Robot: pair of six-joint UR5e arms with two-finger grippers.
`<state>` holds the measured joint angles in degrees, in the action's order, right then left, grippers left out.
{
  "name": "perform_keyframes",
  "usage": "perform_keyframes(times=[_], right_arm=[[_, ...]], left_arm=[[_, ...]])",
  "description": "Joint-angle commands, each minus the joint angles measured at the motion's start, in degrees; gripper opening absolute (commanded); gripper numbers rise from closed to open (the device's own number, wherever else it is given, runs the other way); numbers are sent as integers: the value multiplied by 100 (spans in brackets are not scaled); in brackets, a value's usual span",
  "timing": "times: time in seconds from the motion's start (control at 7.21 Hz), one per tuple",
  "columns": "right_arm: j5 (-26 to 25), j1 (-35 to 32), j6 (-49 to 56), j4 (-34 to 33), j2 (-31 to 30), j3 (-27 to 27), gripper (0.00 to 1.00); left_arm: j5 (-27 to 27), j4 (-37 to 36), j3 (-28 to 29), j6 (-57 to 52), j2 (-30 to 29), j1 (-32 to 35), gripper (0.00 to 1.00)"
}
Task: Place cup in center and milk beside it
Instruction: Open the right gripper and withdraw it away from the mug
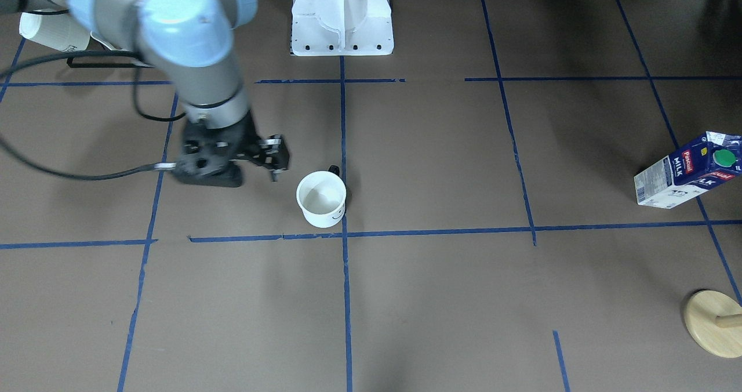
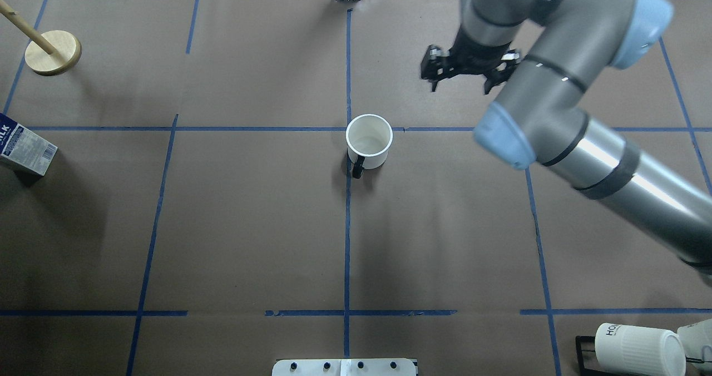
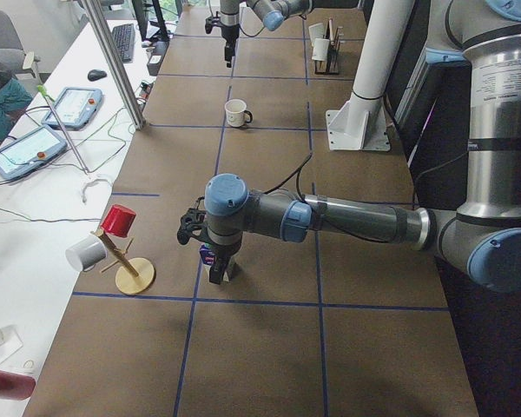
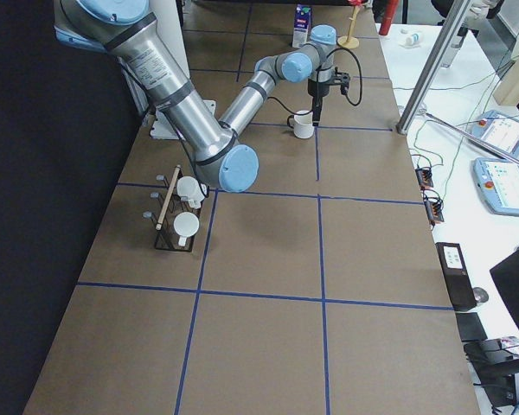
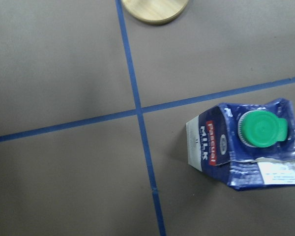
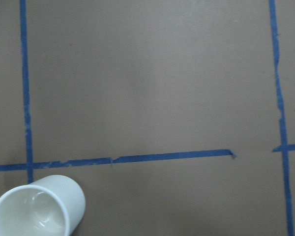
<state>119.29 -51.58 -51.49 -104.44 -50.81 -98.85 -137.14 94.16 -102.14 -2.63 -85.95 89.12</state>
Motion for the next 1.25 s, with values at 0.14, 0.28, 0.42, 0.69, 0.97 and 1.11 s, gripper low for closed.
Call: perform_keyframes(times=[0.14, 0.28, 0.42, 0.69, 0.97, 1.11], right_arm=[[453, -1166, 2217, -24, -1095, -293, 100], [628, -1422, 2823, 19, -1445, -302, 100], [665, -1695, 3342, 20, -1675, -302, 100], [944, -2004, 3952, 28, -2019, -302, 100], [955, -1996, 3936, 29, -2029, -293, 100], [955, -1996, 3928, 29, -2029, -293, 100]], left_arm=[[-217, -91, 45, 272, -560, -78, 100], [-217, -300, 28, 290, -711, -149, 100], [-200, -424, 19, 507, -938, -236, 100], [-147, -513, 71, 957, -1169, -587, 100], [2, -443, 106, 931, -1029, -615, 100], [107, -434, 176, 827, -1020, -615, 100]])
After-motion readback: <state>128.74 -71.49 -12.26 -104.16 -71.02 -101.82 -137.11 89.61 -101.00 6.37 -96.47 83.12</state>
